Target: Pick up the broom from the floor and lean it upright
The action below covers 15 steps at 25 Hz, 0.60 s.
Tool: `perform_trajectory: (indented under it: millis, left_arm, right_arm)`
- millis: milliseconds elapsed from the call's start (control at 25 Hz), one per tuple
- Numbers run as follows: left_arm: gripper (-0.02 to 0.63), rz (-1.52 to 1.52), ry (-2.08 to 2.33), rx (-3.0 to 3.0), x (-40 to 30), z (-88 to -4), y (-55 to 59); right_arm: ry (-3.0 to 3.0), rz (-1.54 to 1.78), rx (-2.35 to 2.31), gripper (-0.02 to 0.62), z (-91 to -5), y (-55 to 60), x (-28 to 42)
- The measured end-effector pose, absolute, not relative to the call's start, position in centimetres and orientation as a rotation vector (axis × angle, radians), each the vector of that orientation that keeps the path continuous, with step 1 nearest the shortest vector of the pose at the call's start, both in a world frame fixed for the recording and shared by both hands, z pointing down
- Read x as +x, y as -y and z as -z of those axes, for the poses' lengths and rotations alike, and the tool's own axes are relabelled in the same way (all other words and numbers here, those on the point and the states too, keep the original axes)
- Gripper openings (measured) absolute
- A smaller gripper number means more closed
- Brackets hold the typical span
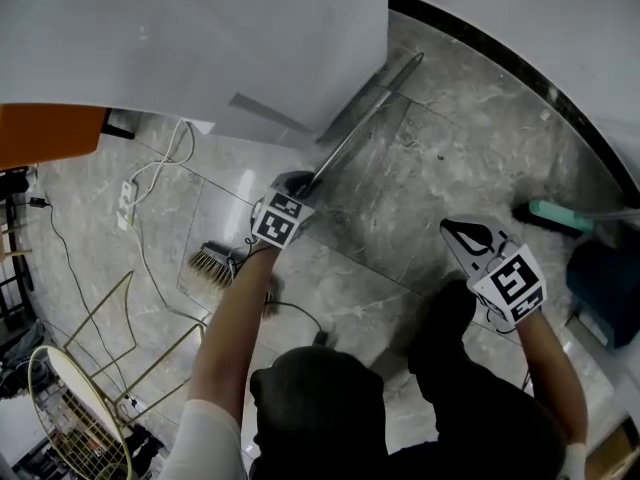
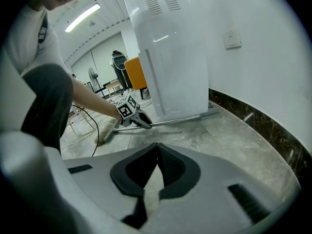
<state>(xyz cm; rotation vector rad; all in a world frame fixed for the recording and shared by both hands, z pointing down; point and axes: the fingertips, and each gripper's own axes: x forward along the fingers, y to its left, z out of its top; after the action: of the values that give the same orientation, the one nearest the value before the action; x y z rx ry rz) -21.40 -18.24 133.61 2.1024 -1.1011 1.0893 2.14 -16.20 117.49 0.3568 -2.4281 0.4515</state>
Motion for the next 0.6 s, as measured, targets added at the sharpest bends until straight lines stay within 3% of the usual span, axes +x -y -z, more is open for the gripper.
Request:
perform_trajectory:
  millis: [600]
  left_arm:
    - [0.075, -0.897, 1.157, 2.331, -16.6, -121.4, 23.8]
  right_arm:
    - [2.522, -0.373, 0.421, 0.000, -112.5, 19.6, 2.2]
